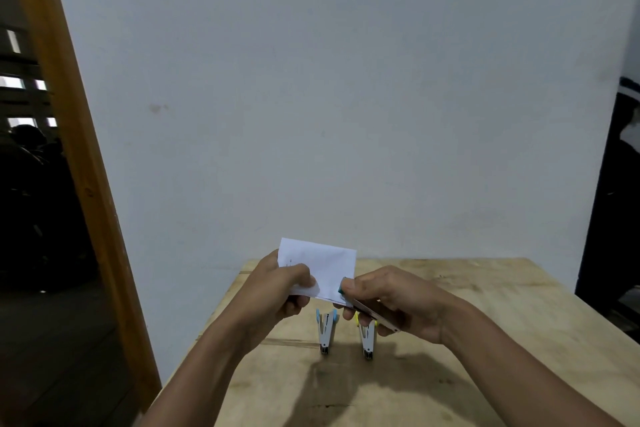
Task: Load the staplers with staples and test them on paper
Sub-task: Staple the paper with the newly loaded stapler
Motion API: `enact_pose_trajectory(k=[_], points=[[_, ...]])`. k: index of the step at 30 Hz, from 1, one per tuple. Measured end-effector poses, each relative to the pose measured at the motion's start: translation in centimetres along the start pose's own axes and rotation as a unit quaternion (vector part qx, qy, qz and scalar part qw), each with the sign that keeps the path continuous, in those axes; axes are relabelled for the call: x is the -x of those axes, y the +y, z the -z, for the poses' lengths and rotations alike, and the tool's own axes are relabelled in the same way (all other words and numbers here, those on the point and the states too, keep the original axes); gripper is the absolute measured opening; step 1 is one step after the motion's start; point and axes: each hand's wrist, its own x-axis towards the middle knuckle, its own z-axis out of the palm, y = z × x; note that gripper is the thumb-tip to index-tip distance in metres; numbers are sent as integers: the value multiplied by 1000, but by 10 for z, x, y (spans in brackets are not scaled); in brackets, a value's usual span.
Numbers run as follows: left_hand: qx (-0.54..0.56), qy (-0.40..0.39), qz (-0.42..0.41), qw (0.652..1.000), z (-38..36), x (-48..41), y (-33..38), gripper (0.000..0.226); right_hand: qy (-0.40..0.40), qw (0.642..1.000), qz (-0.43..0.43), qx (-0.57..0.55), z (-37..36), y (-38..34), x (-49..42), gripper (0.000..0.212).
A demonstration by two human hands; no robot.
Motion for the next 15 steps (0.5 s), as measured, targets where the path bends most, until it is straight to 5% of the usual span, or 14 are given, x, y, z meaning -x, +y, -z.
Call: enact_pose_trajectory(k=[15], points=[[79,55,60,993,-3,-7,-6,10,117,992,8,-38,-23,0,-2,23]])
